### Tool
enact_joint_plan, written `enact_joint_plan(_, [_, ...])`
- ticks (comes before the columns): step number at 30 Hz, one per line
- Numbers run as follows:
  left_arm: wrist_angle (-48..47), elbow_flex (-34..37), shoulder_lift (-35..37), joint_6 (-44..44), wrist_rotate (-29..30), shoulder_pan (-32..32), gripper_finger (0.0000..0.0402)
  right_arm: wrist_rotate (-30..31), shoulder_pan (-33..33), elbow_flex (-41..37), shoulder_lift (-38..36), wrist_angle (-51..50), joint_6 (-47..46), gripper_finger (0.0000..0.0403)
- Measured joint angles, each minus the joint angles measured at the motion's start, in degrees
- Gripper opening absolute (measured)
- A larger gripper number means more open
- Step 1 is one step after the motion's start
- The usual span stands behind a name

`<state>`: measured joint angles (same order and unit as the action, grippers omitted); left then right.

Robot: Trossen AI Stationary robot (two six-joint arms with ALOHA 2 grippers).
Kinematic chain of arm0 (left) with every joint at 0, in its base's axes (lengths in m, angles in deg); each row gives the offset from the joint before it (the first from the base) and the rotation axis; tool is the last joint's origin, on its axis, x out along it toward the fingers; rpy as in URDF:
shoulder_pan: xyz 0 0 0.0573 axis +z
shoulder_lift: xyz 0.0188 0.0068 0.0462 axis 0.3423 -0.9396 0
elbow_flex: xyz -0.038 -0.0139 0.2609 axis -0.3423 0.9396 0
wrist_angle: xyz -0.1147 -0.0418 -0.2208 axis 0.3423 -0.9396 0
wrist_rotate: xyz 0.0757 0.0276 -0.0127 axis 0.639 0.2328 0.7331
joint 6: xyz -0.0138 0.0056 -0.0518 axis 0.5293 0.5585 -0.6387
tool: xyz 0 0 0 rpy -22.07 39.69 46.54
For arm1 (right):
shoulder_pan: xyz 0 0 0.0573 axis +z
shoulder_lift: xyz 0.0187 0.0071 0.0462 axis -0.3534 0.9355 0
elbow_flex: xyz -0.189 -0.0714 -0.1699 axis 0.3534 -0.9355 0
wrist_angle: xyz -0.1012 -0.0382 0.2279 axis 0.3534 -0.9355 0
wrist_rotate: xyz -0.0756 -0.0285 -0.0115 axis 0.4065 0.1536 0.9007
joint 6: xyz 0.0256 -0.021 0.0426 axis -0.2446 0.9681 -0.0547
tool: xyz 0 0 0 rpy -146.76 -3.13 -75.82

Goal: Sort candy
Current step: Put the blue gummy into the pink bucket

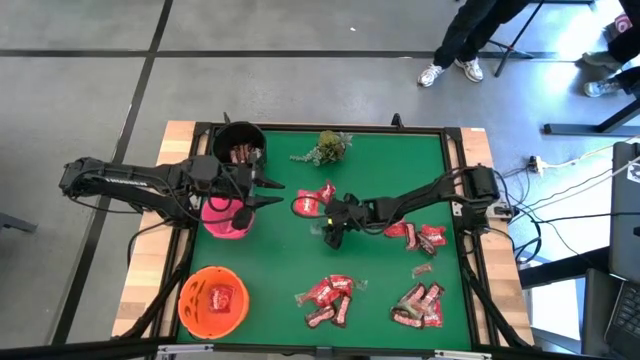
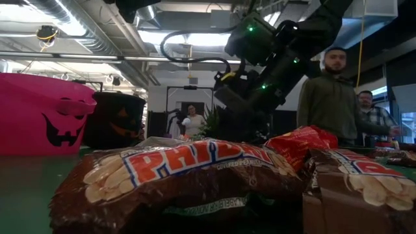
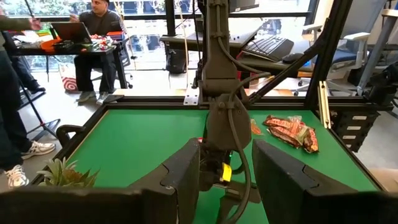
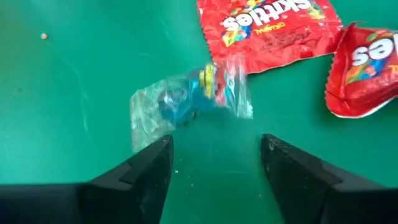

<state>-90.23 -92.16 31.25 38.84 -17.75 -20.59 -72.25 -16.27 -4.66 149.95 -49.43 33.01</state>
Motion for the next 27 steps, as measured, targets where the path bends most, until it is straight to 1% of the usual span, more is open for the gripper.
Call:
enact_joint_plan(5, [0.00,0.00,0.00,0.02,0.10,-0.01,0.0137,0.40,0.00,0.97,-0.76,-0.03,0.32,0.0211])
enact_joint_plan(9, [-0.02,0.00,0.00,0.02,0.11,-0.01,0.0137,0.40,0.00,3.90,-0.74,-0.30,0.75,0.0207])
enact_joint_plan(15, [-0.02,0.00,0.00,0.04,0.11,-0.01,0.0137,0.46,0.04,7.75,-0.76,-0.52,3.67,0.0228])
enact_joint_plan(21, [-0.02,0.00,0.01,0.04,0.11,0.00,0.0137,3.07,0.04,8.11,1.19,-3.29,3.48,0.0257])
enact_joint_plan(23, [-0.04,0.02,0.00,0.04,0.12,-0.01,0.0137,3.02,0.04,8.09,2.25,-4.72,2.99,0.0260])
enact_joint_plan(27, [-0.04,0.04,0.00,0.04,0.13,-0.01,0.0137,2.37,0.02,8.10,5.16,-3.65,1.11,0.0253])
